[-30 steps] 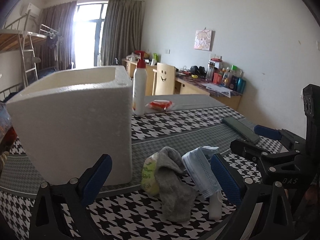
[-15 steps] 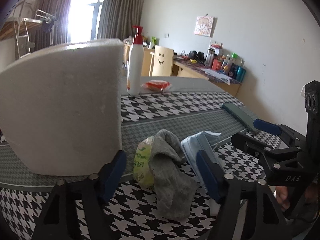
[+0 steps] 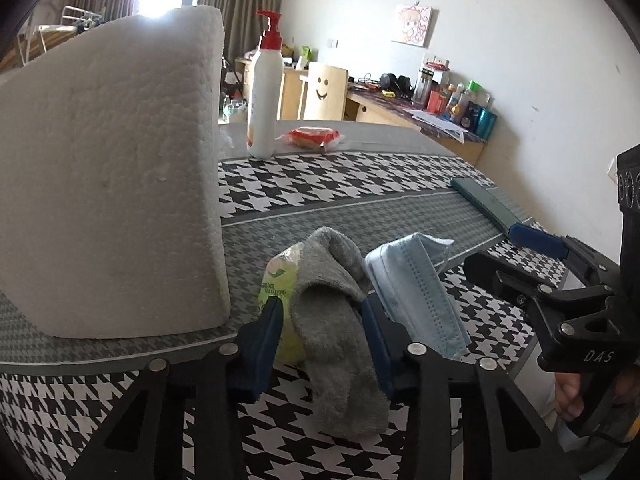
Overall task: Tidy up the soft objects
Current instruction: 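Grasp the grey sock with the left tool while the right tool grasps the blue face mask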
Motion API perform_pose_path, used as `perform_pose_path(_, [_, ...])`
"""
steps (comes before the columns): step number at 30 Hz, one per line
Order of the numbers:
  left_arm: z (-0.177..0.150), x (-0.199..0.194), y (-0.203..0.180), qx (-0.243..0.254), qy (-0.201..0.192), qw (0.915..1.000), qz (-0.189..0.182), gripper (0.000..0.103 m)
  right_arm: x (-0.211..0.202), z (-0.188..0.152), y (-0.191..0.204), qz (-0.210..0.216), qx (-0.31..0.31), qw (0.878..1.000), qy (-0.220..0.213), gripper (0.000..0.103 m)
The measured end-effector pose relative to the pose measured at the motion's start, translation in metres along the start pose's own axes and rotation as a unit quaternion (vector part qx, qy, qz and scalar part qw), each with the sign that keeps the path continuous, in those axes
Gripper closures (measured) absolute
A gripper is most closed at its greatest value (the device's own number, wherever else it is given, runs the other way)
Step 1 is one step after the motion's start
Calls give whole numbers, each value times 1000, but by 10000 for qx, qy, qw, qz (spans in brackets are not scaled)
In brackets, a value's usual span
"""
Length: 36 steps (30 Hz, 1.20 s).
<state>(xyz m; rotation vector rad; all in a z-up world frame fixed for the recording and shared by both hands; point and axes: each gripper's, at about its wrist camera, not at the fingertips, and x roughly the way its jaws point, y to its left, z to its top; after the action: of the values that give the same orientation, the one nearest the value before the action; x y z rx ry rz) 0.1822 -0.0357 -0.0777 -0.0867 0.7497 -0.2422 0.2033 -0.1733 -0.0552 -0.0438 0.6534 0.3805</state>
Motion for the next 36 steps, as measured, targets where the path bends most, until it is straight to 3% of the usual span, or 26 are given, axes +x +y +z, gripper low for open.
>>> perform_pose_path(8, [0,-2,-5,95,-69,9999,-72,95,6,0,0,58,1,9999,97,1])
perform_pose_path(14, [-1,-8,-5,138,-175,9996,-158,98,11,0,2,152,-18,9997,203,3])
perform_pose_path(19, [-1,-13,-8,193,-269,9993,-190,98,18,-1,7,314,-51,9988,376,21])
perform_pose_path(29, [-3,-19,-3,113,-316,9993,-187,98,19,0,23,707,-133,9961,511,42])
perform_pose_path(36, [-4,-18,-3,120,-287,9991,-304,98,31,-8,26,931,59,9925,789,71])
